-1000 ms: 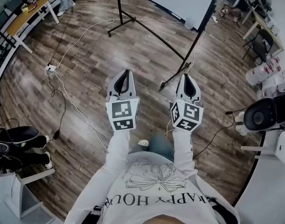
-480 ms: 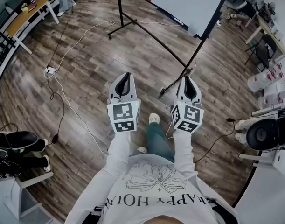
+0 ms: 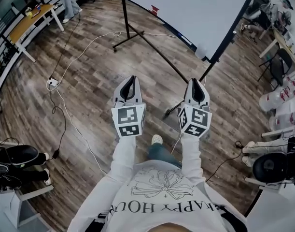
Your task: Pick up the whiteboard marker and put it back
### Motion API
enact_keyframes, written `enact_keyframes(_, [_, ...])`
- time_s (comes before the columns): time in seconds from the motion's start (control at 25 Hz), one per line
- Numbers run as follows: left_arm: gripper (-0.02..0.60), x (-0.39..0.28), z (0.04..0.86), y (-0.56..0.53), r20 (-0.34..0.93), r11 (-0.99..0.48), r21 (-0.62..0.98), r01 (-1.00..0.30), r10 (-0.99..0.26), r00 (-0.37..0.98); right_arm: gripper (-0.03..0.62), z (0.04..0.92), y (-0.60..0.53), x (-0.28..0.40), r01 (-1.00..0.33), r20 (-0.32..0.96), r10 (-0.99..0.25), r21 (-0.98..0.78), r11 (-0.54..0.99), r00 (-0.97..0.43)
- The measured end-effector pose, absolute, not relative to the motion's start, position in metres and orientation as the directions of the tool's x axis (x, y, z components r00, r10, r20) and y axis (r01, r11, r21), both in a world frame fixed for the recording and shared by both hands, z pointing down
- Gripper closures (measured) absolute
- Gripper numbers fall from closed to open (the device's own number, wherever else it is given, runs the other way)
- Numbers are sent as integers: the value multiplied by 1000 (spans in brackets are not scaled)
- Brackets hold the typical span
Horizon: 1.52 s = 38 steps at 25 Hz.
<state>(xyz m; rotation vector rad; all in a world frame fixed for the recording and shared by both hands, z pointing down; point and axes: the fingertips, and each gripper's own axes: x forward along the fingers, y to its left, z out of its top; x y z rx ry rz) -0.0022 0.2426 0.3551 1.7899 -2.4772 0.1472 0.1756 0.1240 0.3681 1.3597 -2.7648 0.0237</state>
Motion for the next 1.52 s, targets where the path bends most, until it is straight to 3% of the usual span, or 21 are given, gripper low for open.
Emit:
enact_keyframes(0.28, [570,-25,349,158,110,330,-25,-944,-937,-331,572,359,35,148,-774,42,-774,24,633,-632])
enact_keyframes(0.96, [569,-86,383,24,175,322,-16,-947,-931,-320,511,402,-98,90,-772,139,-768,37,635,-625])
enact_keyframes(1.52, [569,-197,386,-146,177,178,-21,-984,-968,-179,502,415,-245,-10,-817,214,-823,142,559,-526])
